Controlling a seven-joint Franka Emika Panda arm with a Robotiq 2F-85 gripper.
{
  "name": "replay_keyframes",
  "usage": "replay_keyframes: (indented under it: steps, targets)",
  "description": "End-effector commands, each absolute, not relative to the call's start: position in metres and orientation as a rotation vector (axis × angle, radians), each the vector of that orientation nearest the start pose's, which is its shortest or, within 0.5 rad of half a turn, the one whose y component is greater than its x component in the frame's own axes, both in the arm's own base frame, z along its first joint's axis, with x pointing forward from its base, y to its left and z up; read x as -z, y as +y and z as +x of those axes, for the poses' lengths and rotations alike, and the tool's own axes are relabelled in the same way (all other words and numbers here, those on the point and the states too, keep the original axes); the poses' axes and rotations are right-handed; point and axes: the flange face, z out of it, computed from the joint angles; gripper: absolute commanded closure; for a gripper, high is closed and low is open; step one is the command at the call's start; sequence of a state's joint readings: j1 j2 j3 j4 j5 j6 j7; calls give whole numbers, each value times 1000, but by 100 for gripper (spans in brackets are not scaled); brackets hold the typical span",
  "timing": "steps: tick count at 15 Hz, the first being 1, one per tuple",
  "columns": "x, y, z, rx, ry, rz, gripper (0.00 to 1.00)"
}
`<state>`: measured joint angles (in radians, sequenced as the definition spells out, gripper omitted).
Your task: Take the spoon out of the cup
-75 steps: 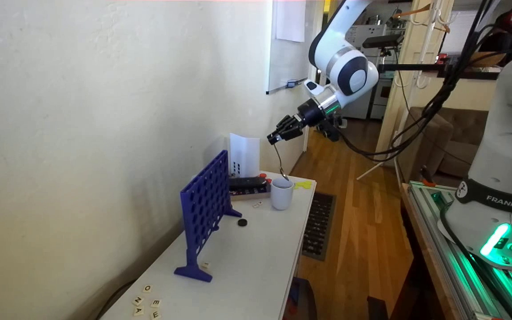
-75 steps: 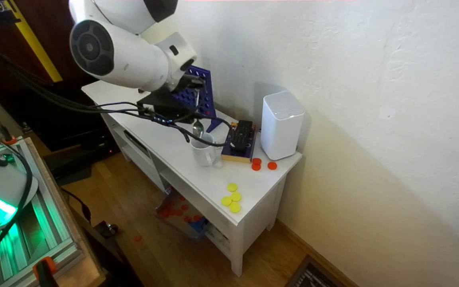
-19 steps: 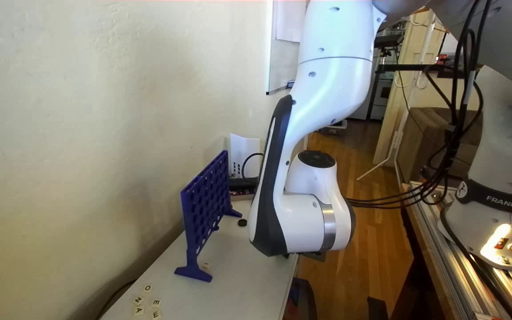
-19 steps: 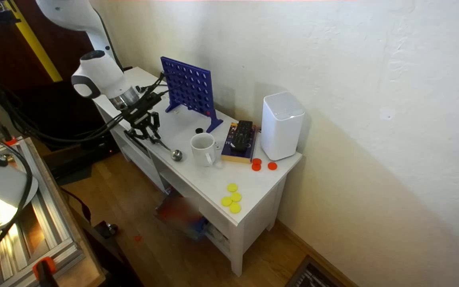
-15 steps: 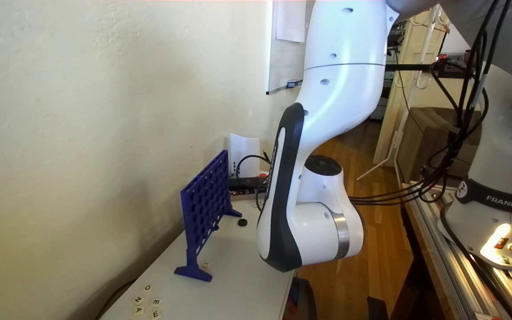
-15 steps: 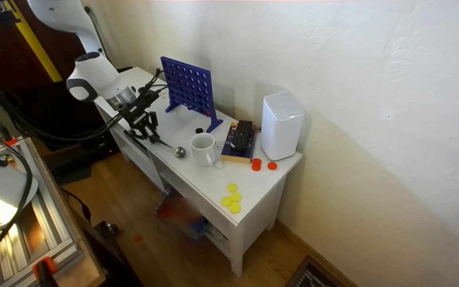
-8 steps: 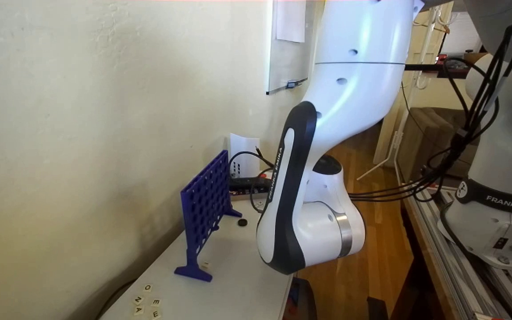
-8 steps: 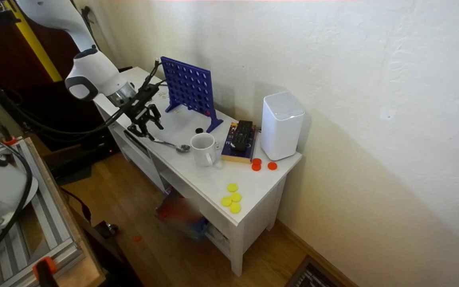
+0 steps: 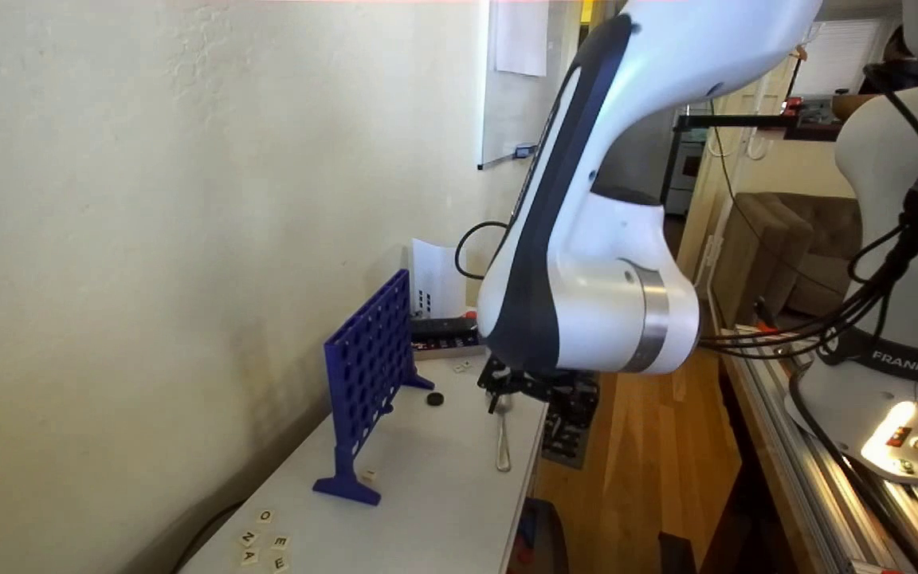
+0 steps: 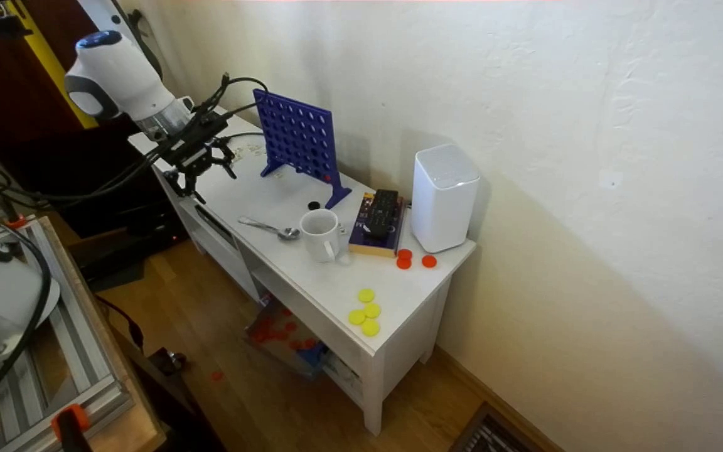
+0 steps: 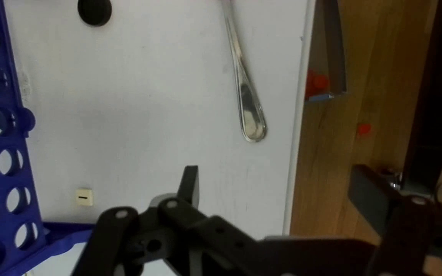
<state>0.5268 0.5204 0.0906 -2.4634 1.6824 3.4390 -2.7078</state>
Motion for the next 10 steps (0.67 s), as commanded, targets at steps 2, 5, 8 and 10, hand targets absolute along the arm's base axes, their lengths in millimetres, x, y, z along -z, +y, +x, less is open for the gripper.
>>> replay_keyframes:
  steps: [2, 5, 8, 10]
  targets:
    - [-179, 98, 318, -275, 1907, 2261, 0]
    - [-200, 82, 287, -322, 1705, 2425, 0]
    - [-214, 75, 254, -355, 1495, 2574, 0]
    - [-218, 90, 254, -369, 1347, 2679, 0]
